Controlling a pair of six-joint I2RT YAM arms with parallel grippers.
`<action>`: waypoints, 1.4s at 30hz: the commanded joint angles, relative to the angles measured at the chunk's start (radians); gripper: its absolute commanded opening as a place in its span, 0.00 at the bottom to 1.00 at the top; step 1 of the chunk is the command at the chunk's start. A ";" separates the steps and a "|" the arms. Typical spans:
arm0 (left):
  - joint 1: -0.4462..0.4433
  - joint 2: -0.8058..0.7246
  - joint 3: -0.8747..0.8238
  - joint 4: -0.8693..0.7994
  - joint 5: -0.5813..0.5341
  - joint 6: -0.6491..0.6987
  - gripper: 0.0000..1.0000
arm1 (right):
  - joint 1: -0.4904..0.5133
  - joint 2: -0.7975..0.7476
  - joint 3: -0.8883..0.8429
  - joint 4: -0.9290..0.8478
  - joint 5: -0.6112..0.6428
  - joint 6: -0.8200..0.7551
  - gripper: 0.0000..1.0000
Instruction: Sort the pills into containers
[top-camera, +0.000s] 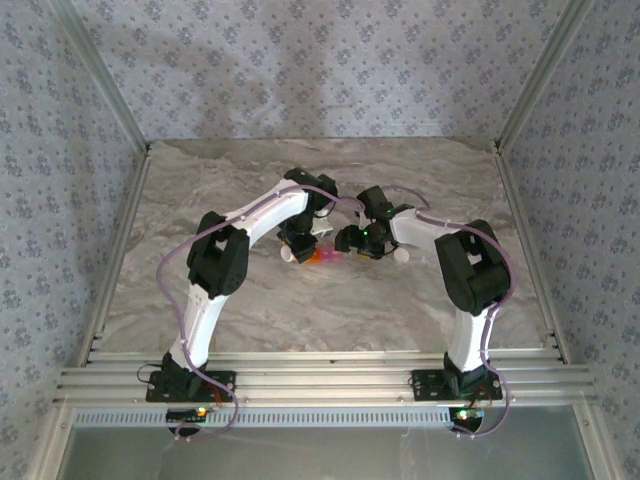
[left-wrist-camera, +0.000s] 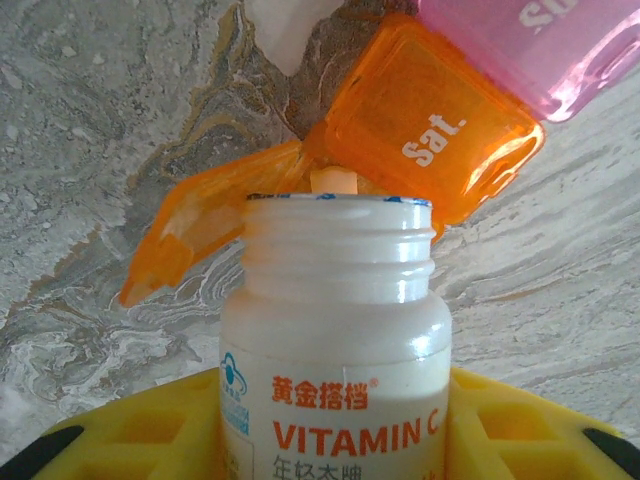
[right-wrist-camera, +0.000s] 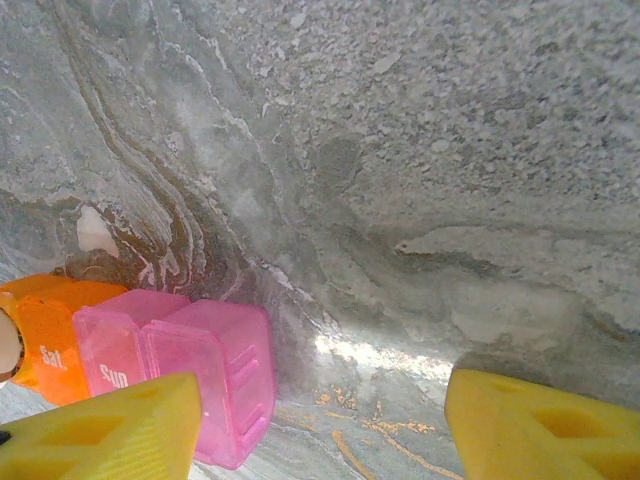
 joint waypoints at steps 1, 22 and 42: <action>-0.019 -0.005 0.015 -0.035 -0.021 0.026 0.00 | 0.032 0.060 0.007 0.001 -0.014 -0.004 0.68; -0.035 -0.013 -0.037 -0.026 -0.055 0.036 0.00 | 0.035 0.061 0.006 0.005 -0.018 -0.004 0.68; -0.036 -0.024 0.001 -0.024 -0.129 0.039 0.00 | 0.040 0.067 0.007 0.009 -0.020 0.002 0.68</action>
